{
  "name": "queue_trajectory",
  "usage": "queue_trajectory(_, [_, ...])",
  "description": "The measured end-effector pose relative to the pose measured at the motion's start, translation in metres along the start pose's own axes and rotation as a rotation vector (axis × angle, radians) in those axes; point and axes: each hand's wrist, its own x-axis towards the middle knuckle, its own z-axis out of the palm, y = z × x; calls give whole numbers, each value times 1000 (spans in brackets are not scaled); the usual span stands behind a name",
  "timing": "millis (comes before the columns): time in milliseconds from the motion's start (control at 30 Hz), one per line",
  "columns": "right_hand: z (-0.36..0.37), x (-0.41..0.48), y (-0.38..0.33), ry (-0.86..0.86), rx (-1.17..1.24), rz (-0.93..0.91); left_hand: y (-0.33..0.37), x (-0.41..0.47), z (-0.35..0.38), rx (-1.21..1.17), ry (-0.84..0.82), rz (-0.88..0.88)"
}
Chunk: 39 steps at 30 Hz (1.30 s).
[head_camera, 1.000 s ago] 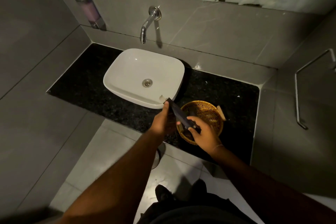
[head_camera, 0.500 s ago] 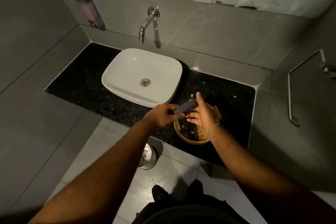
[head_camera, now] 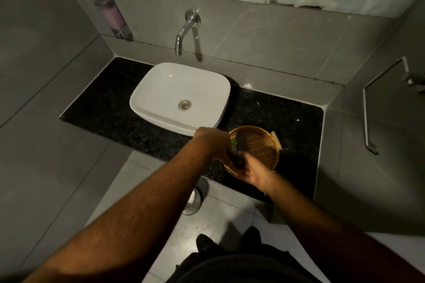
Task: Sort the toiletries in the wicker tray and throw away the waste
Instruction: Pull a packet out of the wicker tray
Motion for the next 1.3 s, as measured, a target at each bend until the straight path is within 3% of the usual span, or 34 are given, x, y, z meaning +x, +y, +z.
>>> queue_trajectory(400, [3,9,6,83,-45,100,12,10,-5,103,-37,-105])
queue_trajectory(567, [-6,8,12,-60,-290,96,13,1,-11,170,-77,-118])
queue_trajectory(767, [-8,9,17,-376,-316,185,20,-6,-11,202,-56,-138])
queue_trajectory(1033, [2,6,20,-335,-258,173,37,-22,-15,355,-139,-218])
queue_trajectory(1167, [11,2,18,-425,-314,165,42,-28,-17,391,-116,-234])
queue_trajectory(1300, [20,-2,16,-406,-356,161,41,-31,-16,398,-69,-224])
